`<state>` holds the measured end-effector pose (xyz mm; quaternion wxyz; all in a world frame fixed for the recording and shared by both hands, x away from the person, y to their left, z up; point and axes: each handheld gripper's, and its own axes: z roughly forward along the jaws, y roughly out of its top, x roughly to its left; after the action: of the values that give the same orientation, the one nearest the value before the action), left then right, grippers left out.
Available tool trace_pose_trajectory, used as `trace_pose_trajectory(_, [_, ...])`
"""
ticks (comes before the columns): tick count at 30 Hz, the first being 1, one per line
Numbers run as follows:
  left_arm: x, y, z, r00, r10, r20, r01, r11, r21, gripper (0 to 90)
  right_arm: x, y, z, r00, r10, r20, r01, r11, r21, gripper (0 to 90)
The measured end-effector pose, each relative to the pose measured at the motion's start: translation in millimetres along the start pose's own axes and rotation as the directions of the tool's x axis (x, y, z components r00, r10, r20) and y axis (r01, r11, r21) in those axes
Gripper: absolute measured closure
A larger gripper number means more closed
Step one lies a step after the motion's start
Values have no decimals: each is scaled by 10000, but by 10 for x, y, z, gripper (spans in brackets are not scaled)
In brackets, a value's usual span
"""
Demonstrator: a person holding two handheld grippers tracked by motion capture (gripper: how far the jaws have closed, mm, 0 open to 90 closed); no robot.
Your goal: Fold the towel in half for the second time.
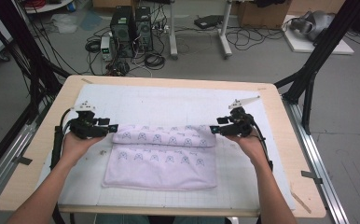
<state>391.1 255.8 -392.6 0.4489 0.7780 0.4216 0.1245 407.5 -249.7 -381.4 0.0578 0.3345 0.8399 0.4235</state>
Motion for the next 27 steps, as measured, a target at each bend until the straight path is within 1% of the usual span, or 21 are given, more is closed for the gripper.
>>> trace_pose_trajectory(1, [13, 63, 77, 10000, -64, -33, 64, 9998, 180, 427, -22, 35, 42, 10000, 31, -14, -30, 10000, 84, 402])
trace_pose_trajectory(3, [30, 108, 199, 9999, -87, -91, 91, 9987, 496, 423, -64, 77, 150, 9998, 185, -113, -180, 9990, 413, 394])
trace_pose_trajectory(5, [64, 120, 359, 9998, -193, -44, 197, 9928, 1180, 433, -103, 79, 274, 9989, 348, -326, -323, 9965, 768, 406])
trace_pose_trajectory(6, [70, 112, 398, 9998, -205, -3, 204, 9899, 1402, 459, -119, 68, 314, 9980, 407, -478, -362, 9951, 915, 446])
trace_pose_trajectory(7, [79, 96, 444, 9997, -244, 75, 228, 9856, 1676, 506, -122, 59, 335, 9967, 499, -644, -429, 9935, 1057, 507])
trace_pose_trajectory(8, [92, 76, 474, 9994, -249, 251, 195, 9809, 1934, 606, -125, 50, 359, 9958, 465, -785, -370, 9922, 1186, 576])
trace_pose_trajectory(9, [105, 53, 493, 9986, -237, 480, 122, 9739, 2266, 718, -117, 43, 372, 9945, 432, -954, -303, 9906, 1335, 679])
trace_pose_trajectory(10, [112, 43, 492, 9983, -202, 538, 70, 9719, 2352, 790, -101, 38, 378, 9930, 243, -1153, -80, 9902, 1397, 745])
trace_pose_trajectory(11, [110, 36, 473, 9984, -131, 543, 4, 9738, 2272, 860, -87, 39, 373, 9924, 147, -1222, 26, 9901, 1406, 792])
trace_pose_trajectory(12, [99, 34, 425, 9988, -46, 480, -48, 9813, 1926, 887, -69, 43, 359, 9922, 37, -1250, 136, 9905, 1366, 804])
trace_pose_trajectory(13, [96, 41, 387, 9987, -27, 514, -65, 9842, 1770, 895, -48, 50, 338, 9920, -15, -1259, 174, 9920, 1251, 810])
trace_pose_trajectory(14, [74, 50, 314, 9986, 5, 526, -80, 9897, 1426, 896, -35, 57, 320, 9921, -92, -1252, 244, 9924, 1206, 814])
trace_pose_trajectory(16, [26, 56, 184, 9987, 110, 490, -155, 9956, 922, 896, 26, 80, 260, 9924, -323, -1188, 448, 9936, 1033, 816])
trace_pose_trajectory(19, [-32, 22, -30, 9983, 246, 532, -261, 9993, 261, 897, 144, 97, 130, 9895, -749, -1233, 823, 9950, 566, 817])
trace_pose_trajectory(20, [-46, 3, -78, 9979, 215, 604, -226, 9996, 182, 897, 188, 92, 85, 9877, -896, -1285, 964, 9942, 474, 816])
trace_pose_trajectory(21, [-50, -10, -98, 9977, 270, 619, -288, 9992, 280, 897, 227, 77, 51, 9873, -985, -1247, 1041, 9938, 386, 815])
trace_pose_trajectory(22, [-39, -9, -90, 9986, 266, 463, -285, 9987, 423, 894, 247, 60, 36, 9869, -1052, -1222, 1109, 9930, 403, 812])
trace_pose_trajectory(23, [-18, -3, -60, 9996, 91, 275, -101, 9992, 383, 826, 250, 45, 44, 9875, -1110, -1122, 1182, 9912, 597, 806])
trace_pose_trajectory(24, [1, 3, -24, 9995, -119, 276, 109, 9992, 372, 744, 238, 33, 60, 9890, -1042, -1053, 1121, 9911, 713, 804])
trace_pose_trajectory(26, [41, 13, 118, 9996, -242, 165, 229, 9967, 774, 670, 200, 18, 97, 9903, -887, -1065, 967, 9927, 725, 804])
trace_pose_trajectory(27, [51, 15, 230, 9998, -183, 27, 179, 9922, 1238, 642, 185, 14, 117, 9909, -880, -1023, 956, 9929, 710, 801])
